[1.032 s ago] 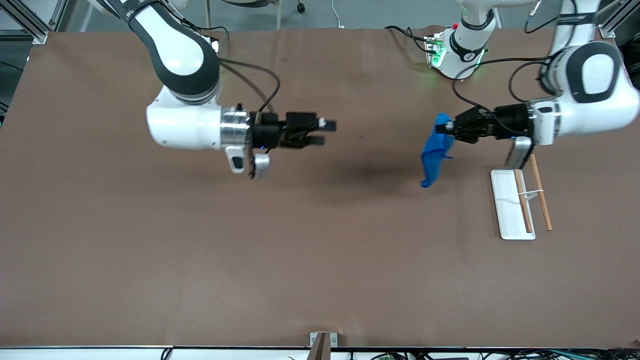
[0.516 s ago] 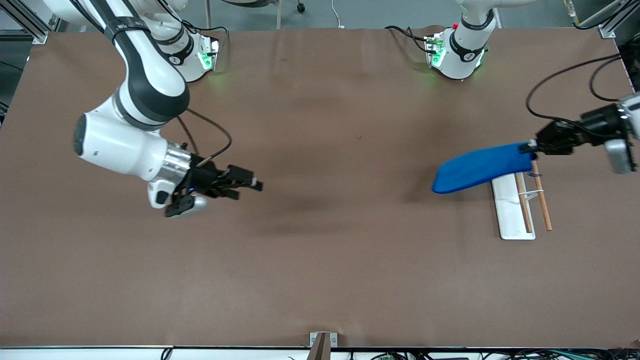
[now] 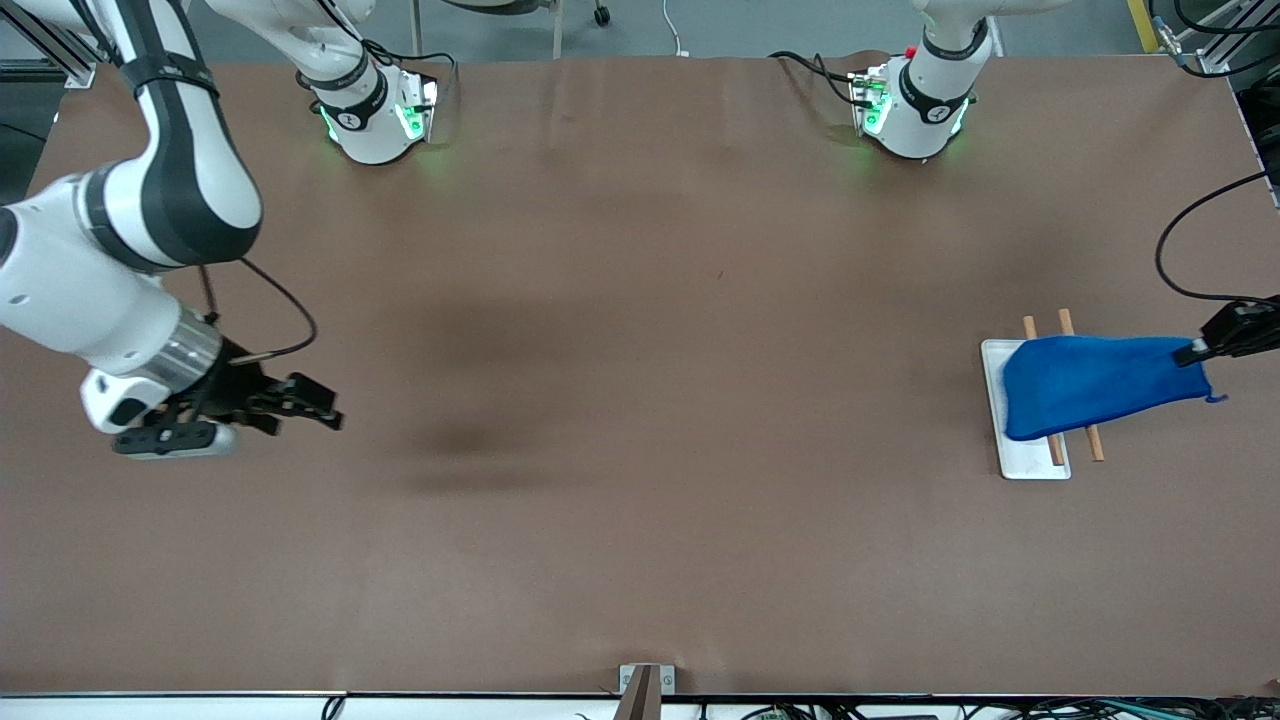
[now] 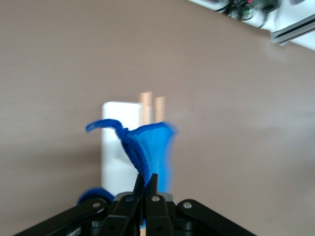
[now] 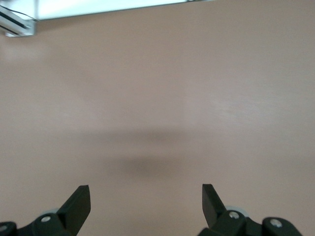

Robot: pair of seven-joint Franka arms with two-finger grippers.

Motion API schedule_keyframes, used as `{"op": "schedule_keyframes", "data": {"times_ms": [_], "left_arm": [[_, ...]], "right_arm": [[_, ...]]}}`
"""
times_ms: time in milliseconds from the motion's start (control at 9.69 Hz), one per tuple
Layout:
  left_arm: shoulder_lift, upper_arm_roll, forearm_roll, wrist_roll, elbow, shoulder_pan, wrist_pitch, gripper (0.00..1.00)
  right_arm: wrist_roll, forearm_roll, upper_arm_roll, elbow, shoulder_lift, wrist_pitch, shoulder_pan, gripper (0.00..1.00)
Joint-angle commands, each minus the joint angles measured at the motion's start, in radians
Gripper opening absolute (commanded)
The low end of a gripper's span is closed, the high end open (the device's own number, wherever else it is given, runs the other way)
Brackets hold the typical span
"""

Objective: Right arm passes towel to left arm to hang
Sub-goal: 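Drape the towel over the wooden dowels and open the left gripper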

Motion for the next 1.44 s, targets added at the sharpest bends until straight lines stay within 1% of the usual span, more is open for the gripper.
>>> {"op": "schedule_keyframes", "data": {"times_ms": [0,103,310,413,516,619,722,825,929,1032,1135,1238,1341], "left_arm": [[0.065,0.036,0.064,0.041,0.006,-0.006,0.077,0.00],[0.091,0.045,0.064,0.041,0.006,-0.009,0.112,0.01],[0.114,0.045,0.064,0.032,-0.001,-0.015,0.128,0.08],[0.123,0.047,0.066,0.029,0.005,-0.020,0.128,0.26],[0.122,0.047,0.069,0.027,0.007,-0.023,0.129,0.71],[0.122,0.044,0.109,0.027,0.025,-0.026,0.129,1.00],[0.120,0.039,0.199,-0.006,0.051,-0.046,0.129,1.00],[0.110,0.034,0.286,-0.092,0.059,-0.075,0.129,1.00],[0.078,0.009,0.310,-0.184,0.058,-0.090,0.129,1.00],[0.053,-0.039,0.314,-0.213,0.056,-0.087,0.129,1.00],[0.019,-0.050,0.330,-0.236,0.047,-0.090,0.129,1.00],[-0.036,-0.100,0.415,-0.267,0.041,-0.087,0.131,1.00],[-0.117,-0.170,0.514,-0.380,0.015,-0.083,0.128,1.00]], "right_arm": [[0.016,-0.098,-0.082,-0.019,-0.131,-0.115,0.011,1.00],[0.010,-0.112,-0.143,-0.015,-0.177,-0.188,0.022,1.00],[0.008,-0.133,-0.214,0.040,-0.240,-0.355,0.019,1.00],[0.008,-0.134,-0.224,0.097,-0.251,-0.452,0.016,1.00],[0.009,-0.134,-0.225,0.146,-0.258,-0.536,0.011,1.00],[0.011,-0.130,-0.225,0.180,-0.277,-0.600,0.007,1.00],[0.000,-0.126,-0.228,0.201,-0.293,-0.629,0.005,1.00],[-0.023,-0.132,-0.239,0.217,-0.294,-0.661,0.011,1.00],[-0.012,-0.136,-0.236,0.253,-0.289,-0.663,0.011,1.00],[-0.012,-0.139,-0.232,0.258,-0.289,-0.652,0.011,1.00],[-0.026,-0.137,-0.230,0.263,-0.284,-0.657,0.008,1.00],[-0.026,-0.136,-0.231,0.255,-0.284,-0.652,0.002,1.00],[-0.026,-0.128,-0.235,0.255,-0.284,-0.651,0.001,1.00]]}}
